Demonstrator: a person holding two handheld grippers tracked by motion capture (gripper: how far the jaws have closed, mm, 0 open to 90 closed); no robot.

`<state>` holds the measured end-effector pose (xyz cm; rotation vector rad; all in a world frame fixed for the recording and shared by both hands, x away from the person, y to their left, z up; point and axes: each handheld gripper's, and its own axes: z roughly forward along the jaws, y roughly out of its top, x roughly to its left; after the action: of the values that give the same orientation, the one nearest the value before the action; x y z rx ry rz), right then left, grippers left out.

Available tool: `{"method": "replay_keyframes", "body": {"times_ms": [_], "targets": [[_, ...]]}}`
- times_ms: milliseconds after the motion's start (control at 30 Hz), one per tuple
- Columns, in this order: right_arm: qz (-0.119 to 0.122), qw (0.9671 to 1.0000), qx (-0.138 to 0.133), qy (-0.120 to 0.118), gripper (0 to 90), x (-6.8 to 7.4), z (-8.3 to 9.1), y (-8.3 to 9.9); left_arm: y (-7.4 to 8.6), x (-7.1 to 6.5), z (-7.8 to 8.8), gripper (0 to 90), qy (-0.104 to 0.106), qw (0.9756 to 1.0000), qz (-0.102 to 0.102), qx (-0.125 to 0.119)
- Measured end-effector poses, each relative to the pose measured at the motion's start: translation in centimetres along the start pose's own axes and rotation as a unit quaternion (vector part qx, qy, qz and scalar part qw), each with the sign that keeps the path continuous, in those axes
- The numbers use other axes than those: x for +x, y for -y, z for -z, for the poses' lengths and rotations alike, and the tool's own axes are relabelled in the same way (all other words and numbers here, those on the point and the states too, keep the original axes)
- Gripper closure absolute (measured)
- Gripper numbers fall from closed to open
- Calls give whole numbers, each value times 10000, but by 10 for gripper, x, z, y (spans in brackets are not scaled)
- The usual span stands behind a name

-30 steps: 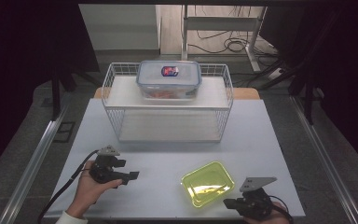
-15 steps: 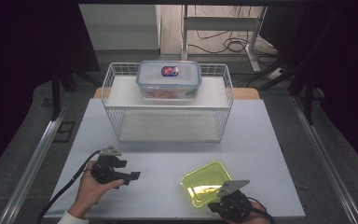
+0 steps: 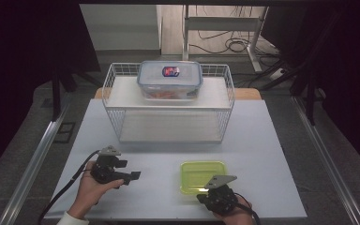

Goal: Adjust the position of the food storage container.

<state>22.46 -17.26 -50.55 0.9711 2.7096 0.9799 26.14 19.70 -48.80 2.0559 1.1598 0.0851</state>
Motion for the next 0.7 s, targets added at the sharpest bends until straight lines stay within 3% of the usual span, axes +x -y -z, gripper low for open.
{"method": "replay_keyframes", "body": {"times_ms": [233, 333, 467, 500, 533, 567, 600, 667, 700], "targets": [[46, 10000, 9, 85, 889, 4, -8, -3, 0, 1, 0, 229, 3, 10000, -12, 17], [91, 10000, -20, -6, 889, 8, -1, -1, 0, 0, 0, 228, 0, 10000, -6, 7], [19, 9994, -357, 5, 889, 10, 33, 4, 0, 0, 3, 228, 12, 10000, 24, -71], [19, 9994, -357, 5, 889, 10, 33, 4, 0, 0, 3, 228, 12, 10000, 24, -71], [-83, 9983, -569, 118, 890, 3, 52, 6, -1, 0, 4, 229, -1, 9999, 46, -90], [-83, 9983, -569, 118, 890, 3, 52, 6, -1, 0, 4, 229, -3, 9999, 49, -97], [-238, 9966, -736, 279, 890, -9, 66, 7, -1, 0, 4, 229, -2, 9999, 55, -98], [-315, 9957, -787, 366, 890, -15, 70, 8, 0, 0, 3, 229, 15, 9999, 58, -87], [-593, 9927, -829, 643, 890, -35, 78, 13, 0, 0, 2, 229, 17, 10000, 52, -76]]}}
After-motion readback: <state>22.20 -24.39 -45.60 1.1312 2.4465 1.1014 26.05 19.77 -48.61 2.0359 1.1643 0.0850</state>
